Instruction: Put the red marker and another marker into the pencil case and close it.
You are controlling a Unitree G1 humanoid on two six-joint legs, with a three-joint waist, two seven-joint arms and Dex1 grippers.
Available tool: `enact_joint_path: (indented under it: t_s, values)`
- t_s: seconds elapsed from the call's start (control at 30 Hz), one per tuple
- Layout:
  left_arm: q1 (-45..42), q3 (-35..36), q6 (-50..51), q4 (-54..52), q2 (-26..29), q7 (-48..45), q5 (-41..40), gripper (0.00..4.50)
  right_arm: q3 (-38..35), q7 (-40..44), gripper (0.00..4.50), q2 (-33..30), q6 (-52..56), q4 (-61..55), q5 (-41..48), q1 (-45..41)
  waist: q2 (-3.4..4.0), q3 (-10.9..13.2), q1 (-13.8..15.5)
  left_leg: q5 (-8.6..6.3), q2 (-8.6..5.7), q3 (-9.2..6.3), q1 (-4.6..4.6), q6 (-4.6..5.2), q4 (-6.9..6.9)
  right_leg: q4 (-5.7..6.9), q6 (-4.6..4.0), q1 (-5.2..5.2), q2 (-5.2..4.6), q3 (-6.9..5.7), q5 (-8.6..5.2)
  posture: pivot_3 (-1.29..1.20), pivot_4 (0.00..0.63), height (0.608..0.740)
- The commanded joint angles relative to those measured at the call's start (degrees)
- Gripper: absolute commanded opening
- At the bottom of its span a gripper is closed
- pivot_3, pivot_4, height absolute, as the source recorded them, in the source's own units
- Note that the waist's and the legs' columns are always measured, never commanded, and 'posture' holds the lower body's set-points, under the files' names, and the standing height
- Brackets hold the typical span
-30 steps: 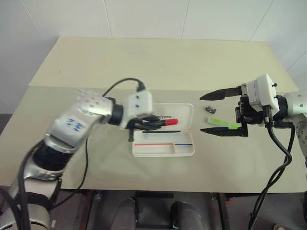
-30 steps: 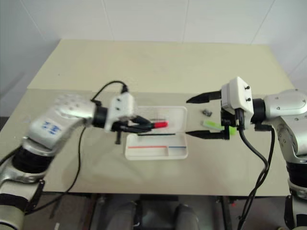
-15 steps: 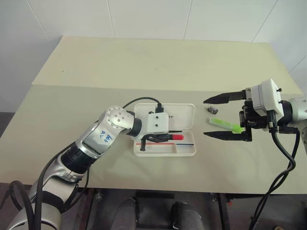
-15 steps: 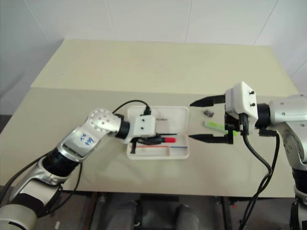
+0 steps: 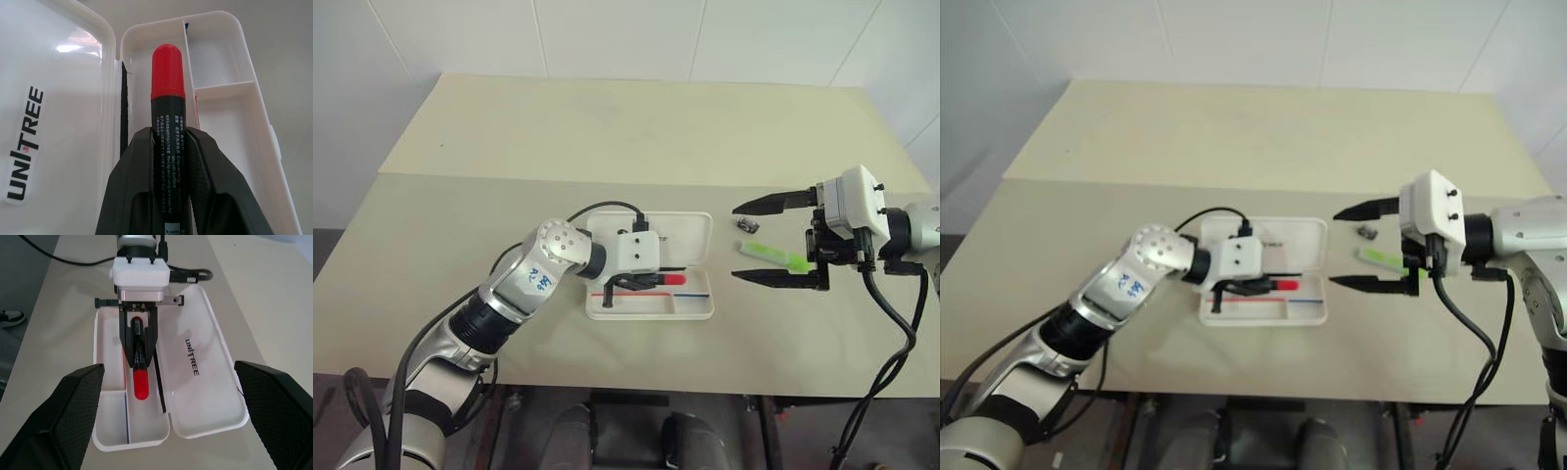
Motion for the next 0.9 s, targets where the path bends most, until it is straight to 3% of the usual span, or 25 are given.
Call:
enact_joint_path:
  t_s: [0.03,0.1,0.13,0.37,0.63,0.8,0.9]
  values:
    - [-0.26,0.66,0.16,-0.78,-0.74,0.47,1.01,0.58,-0.91,-0.43,4.50,-0.80,-0.96,-1.70,-0.18,-0.14,0.00,0.00,-0.01,0.00,0.00,0.00,0.00,0.00,0.00,0.00,0.00,0.00,0.00,0.00,0.00,0.00,0.150,0.740]
    - [0.06,0.58,0.44,-1.40,-0.88,-0.01,0.85,0.58,-1.11,-0.51,4.50,-0.83,-0.65,-2.14,0.14,-0.14,0.00,0.00,-0.01,0.00,0.00,-0.01,0.00,0.00,0.01,0.00,0.00,0.00,0.00,0.00,0.00,0.00,0.150,0.740]
    - [0.13,0.61,0.62,-1.60,-0.95,-0.15,0.77,1.31,-1.18,-0.51,4.50,-0.86,-0.55,-2.27,0.27,-0.13,0.00,0.00,-0.02,0.00,0.00,-0.02,0.01,0.00,0.01,0.00,0.00,0.00,0.00,0.00,0.00,0.00,0.150,0.740]
    - [0.13,1.34,1.13,-2.76,-0.98,-0.38,0.31,3.59,-1.08,-0.46,4.50,-0.82,-0.46,-2.21,0.28,0.00,0.00,0.00,-0.03,0.00,0.00,-0.02,0.00,0.00,0.02,0.00,0.00,0.00,0.00,0.00,0.00,0.00,0.150,0.740]
    - [-0.30,11.80,10.82,-12.40,-0.76,-0.93,-9.43,3.59,-1.27,1.13,4.50,-1.26,-2.88,5.02,-1.51,-0.71,0.00,0.00,-0.07,0.00,0.01,-0.03,0.00,0.00,0.02,0.01,0.00,0.02,0.00,-0.01,0.00,0.00,0.150,0.740]
    - [0.22,19.48,17.79,-19.77,1.10,0.51,-15.68,3.59,2.30,1.19,4.50,-2.56,-10.93,21.36,-11.44,-1.04,0.00,0.00,-0.08,0.00,0.00,-0.02,0.03,0.00,0.01,0.00,0.00,0.05,0.00,0.00,0.00,0.00,0.150,0.740]
    - [1.91,22.42,20.24,-23.96,5.07,0.66,-17.89,3.59,5.87,0.90,4.50,-1.24,-15.41,32.64,-16.79,-4.72,0.02,-0.01,-0.30,0.00,0.00,0.00,0.05,0.00,-0.03,-0.01,0.00,0.04,-0.01,0.01,0.00,0.00,0.150,0.740]
